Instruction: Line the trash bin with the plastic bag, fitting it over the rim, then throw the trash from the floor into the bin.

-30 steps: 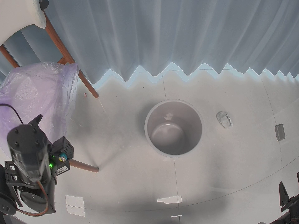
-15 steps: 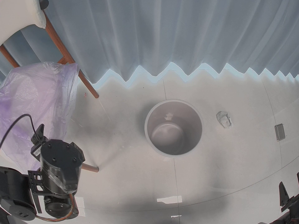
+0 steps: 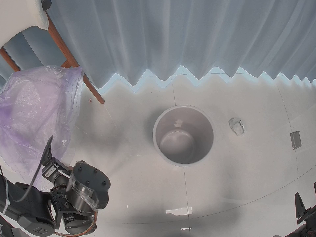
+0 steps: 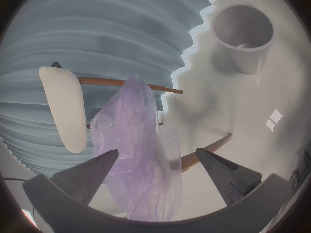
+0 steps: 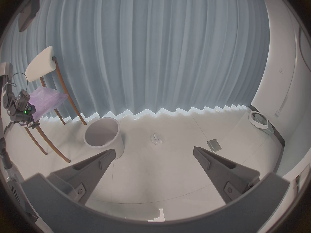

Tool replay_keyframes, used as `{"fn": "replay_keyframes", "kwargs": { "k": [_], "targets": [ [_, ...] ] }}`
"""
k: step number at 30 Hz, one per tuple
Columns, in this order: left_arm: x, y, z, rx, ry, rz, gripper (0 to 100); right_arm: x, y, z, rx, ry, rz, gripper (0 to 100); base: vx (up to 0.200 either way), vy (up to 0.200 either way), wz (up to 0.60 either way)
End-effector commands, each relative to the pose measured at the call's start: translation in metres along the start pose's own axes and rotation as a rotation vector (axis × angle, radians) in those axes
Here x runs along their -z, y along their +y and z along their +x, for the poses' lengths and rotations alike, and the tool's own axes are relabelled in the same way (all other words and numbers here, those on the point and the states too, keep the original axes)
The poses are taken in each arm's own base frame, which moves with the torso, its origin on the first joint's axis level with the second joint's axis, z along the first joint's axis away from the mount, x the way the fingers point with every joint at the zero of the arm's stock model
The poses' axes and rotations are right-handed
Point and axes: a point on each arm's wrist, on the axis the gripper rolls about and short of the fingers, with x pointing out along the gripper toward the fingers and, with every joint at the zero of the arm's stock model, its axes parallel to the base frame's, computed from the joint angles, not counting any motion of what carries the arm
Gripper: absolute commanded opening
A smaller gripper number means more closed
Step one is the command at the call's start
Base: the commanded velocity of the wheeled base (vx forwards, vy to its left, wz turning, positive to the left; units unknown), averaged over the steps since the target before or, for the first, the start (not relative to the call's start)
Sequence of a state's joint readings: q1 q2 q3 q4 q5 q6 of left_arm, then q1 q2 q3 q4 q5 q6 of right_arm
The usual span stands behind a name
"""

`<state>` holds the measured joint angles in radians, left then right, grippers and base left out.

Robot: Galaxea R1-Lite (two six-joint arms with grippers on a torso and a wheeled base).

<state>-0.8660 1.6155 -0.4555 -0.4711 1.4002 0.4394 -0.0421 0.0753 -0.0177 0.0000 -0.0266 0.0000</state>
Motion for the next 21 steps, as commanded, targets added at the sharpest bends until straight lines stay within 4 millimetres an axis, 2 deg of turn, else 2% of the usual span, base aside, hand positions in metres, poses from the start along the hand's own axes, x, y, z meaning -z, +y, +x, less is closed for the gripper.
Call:
{"fn": "replay_keyframes", "kwargs": {
  "k": [1,7,17,21],
  "targets": [
    [0.002,-0.002,0.006,-0.024,0.034,0.021,100,0.005,0.0,0.001,-0.001,0.017,-0.001,100,0.0,0.0,0.0],
    [-0.003,0.001,0.011,-0.032,0.049,0.005,100,0.005,0.0,0.001,0.0,0.018,0.0,100,0.0,0.0,0.0],
    [-0.028,0.011,0.025,-0.045,0.071,-0.05,100,0.005,0.0,0.001,-0.001,0.017,-0.001,100,0.0,0.0,0.0],
    [-0.03,0.014,0.032,-0.039,0.082,-0.034,100,0.005,0.0,0.001,0.002,0.018,0.0,100,0.0,0.0,0.0]
  ]
}}
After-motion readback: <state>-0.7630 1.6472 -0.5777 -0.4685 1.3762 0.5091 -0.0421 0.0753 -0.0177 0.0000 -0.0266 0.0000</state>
